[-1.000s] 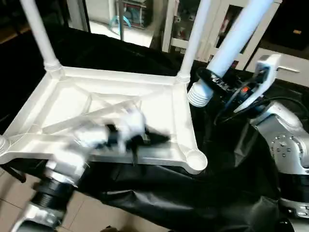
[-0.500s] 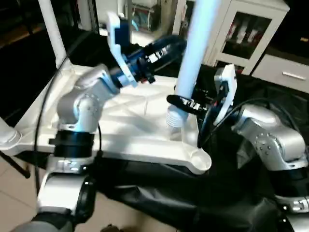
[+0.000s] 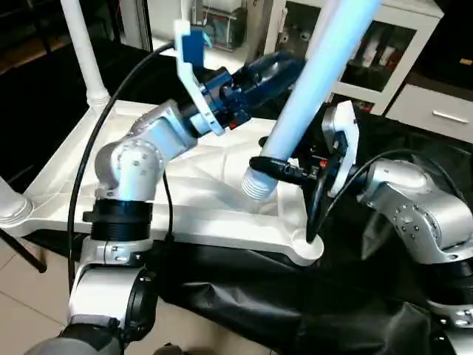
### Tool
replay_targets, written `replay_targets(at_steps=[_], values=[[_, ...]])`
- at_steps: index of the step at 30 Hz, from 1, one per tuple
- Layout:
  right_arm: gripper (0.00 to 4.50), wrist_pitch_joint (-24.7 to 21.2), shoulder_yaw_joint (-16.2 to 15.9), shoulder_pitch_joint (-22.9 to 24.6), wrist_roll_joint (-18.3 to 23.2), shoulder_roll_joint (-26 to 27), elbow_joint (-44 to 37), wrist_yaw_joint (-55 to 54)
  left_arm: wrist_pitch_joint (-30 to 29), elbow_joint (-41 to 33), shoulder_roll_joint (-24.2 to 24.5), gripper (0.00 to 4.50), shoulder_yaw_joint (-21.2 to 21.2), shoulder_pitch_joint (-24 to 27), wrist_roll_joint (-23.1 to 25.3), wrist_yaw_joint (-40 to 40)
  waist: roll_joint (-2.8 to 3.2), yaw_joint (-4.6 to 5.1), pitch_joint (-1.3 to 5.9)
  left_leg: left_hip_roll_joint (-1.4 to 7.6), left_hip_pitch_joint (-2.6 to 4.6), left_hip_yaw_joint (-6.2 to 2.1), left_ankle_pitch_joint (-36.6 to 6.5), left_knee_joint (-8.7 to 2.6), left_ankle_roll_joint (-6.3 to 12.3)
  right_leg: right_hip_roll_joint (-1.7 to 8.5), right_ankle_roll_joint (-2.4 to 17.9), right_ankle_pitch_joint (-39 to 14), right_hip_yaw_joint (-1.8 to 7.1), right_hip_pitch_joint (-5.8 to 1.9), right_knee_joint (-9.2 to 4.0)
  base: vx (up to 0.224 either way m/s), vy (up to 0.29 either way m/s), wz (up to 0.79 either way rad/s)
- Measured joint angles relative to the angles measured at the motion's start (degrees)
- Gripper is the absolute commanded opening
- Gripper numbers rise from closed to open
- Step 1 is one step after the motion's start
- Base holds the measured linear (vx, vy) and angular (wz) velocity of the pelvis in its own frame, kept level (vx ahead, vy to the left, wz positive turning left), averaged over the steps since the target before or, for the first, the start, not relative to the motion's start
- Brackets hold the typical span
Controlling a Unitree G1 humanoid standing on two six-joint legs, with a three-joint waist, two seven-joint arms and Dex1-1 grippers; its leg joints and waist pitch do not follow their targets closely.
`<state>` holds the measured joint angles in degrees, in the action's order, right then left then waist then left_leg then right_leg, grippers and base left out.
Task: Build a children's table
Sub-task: Rotate table base
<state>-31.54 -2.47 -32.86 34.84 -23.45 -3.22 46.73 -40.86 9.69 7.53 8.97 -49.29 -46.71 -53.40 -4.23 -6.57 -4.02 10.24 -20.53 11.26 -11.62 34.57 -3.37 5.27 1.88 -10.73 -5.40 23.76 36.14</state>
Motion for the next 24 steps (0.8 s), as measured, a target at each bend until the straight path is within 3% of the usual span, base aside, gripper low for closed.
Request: replay_targets(at_steps=[3,5,11,15,21,24], values=[[1.85,-0.4,2.8,-1.9,1.4,-0.6,-0.3,-0.3,-0.8,0.0,1.1,3.68,0.3,1.2,-1.1,-1.1,-0.05,-0.02,0.04,0.01,0.04,0.00,0.0,0.00,0.00,-0.01,0.0,0.0,0.00,-0.05,0.00,0.000,0.000,0.00],[1.85,-0.9,2.5,-1.9,1.2,-2.0,-0.6,0.2,-1.1,0.0,1.1,3.82,0.8,2.0,-1.2,-0.9,-0.09,-0.02,0.03,0.01,0.00,0.00,0.0,0.01,0.00,0.00,0.0,0.0,0.00,-0.04,-0.02,0.000,0.000,0.00],[1.85,-3.7,-4.2,1.6,-2.1,-6.2,-1.9,4.3,-1.2,-0.2,1.3,4.43,0.1,2.0,-0.7,-0.8,-0.27,-0.26,0.02,0.00,0.00,-0.05,0.0,0.06,0.01,0.00,0.0,0.0,-0.02,-0.08,-0.03,0.000,0.000,0.00],[1.85,-7.3,-8.7,3.2,-3.0,-9.0,-3.2,7.3,-1.1,-0.2,0.9,4.49,-2.6,1.5,0.6,-0.7,-0.57,-0.52,0.01,0.02,-0.01,-0.06,0.0,0.11,0.00,0.00,-0.1,0.0,-0.02,-0.09,-0.02,0.000,0.000,0.00],[1.85,-9.2,-9.8,3.3,-3.3,-10.1,-3.4,9.0,-1.5,-1.0,-0.8,4.50,-5.0,1.2,1.4,-0.1,-0.79,-0.69,0.01,0.05,-0.01,-0.06,0.0,0.21,-0.02,0.00,-0.2,0.1,-0.02,-0.10,0.01,0.000,0.000,0.00],[1.85,-9.5,-10.0,3.3,-3.3,-10.8,-3.4,9.8,-2.7,-1.2,-0.1,4.20,-4.9,1.2,1.3,0.0,-0.96,-0.69,0.01,0.06,0.02,-0.06,0.0,0.21,-0.05,-0.01,-0.2,0.1,-0.02,-0.10,0.04,0.000,0.000,0.00]])
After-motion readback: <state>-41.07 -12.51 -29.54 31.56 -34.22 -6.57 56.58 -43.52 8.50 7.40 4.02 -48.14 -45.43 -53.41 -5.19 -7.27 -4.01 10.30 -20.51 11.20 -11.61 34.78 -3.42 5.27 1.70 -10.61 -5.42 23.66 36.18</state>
